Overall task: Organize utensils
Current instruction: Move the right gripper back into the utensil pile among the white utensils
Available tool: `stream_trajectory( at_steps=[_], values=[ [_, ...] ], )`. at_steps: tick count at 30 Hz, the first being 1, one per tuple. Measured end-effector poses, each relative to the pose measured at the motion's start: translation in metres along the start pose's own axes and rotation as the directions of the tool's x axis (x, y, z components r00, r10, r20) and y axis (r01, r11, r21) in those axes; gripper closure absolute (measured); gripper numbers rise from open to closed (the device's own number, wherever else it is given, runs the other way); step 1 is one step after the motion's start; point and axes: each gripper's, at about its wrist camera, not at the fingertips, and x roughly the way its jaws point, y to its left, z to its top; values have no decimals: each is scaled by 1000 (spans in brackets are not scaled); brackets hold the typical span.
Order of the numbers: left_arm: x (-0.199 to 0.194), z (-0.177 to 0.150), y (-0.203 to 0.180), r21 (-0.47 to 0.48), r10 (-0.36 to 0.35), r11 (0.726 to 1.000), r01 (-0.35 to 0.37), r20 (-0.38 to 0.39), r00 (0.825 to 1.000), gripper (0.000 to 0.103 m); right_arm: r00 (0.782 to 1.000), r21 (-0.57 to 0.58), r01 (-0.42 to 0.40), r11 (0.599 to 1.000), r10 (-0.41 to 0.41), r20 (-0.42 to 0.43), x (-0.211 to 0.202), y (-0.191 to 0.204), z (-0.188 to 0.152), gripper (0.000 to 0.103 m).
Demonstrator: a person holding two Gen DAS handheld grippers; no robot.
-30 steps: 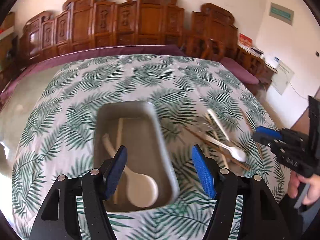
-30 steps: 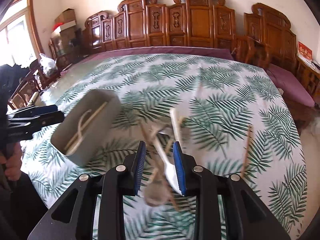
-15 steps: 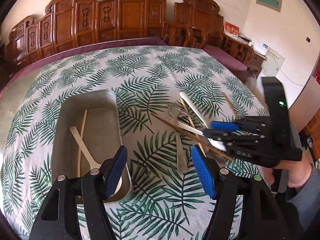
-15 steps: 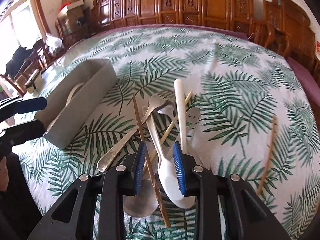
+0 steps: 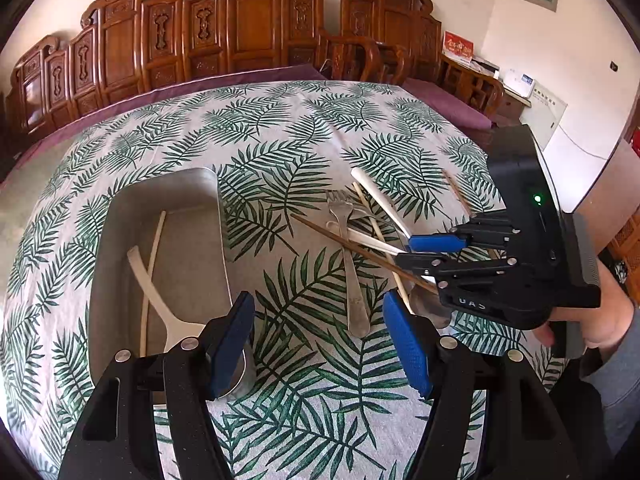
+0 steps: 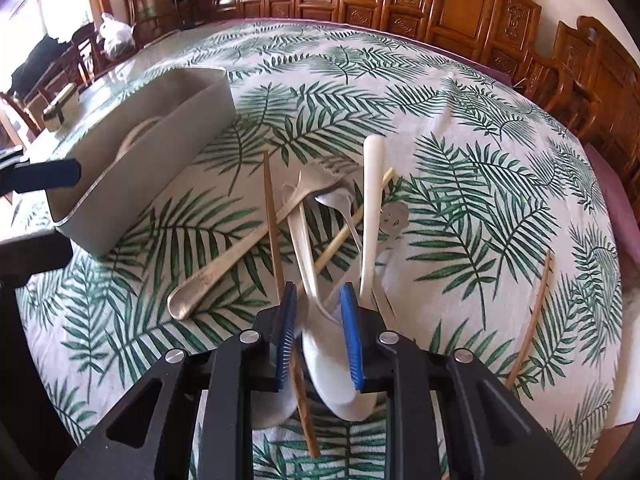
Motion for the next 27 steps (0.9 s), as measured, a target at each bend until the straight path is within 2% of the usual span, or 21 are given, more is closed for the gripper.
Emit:
stream_trajectory(
  at_steps=[3, 10, 21, 27],
  values=[
    [2, 0, -1, 4, 1, 1000, -1, -4, 1000, 39, 999, 4, 12, 1000, -12, -35, 3, 0, -2, 81],
    [4, -2, -3, 9, -1, 1000, 1, -11, 1000, 39, 999, 6, 30, 1000, -30, -40, 7, 1, 1, 80],
    [10, -4, -7, 22, 7, 1000, -7, -23, 1000, 39, 998, 58, -16, 998, 20, -66, 3, -9, -3, 82],
    [12, -6, -11, 33, 9, 999, -8, -26, 1000, 39, 997, 89, -55, 994, 60, -53, -2, -15, -8, 89]
  ],
)
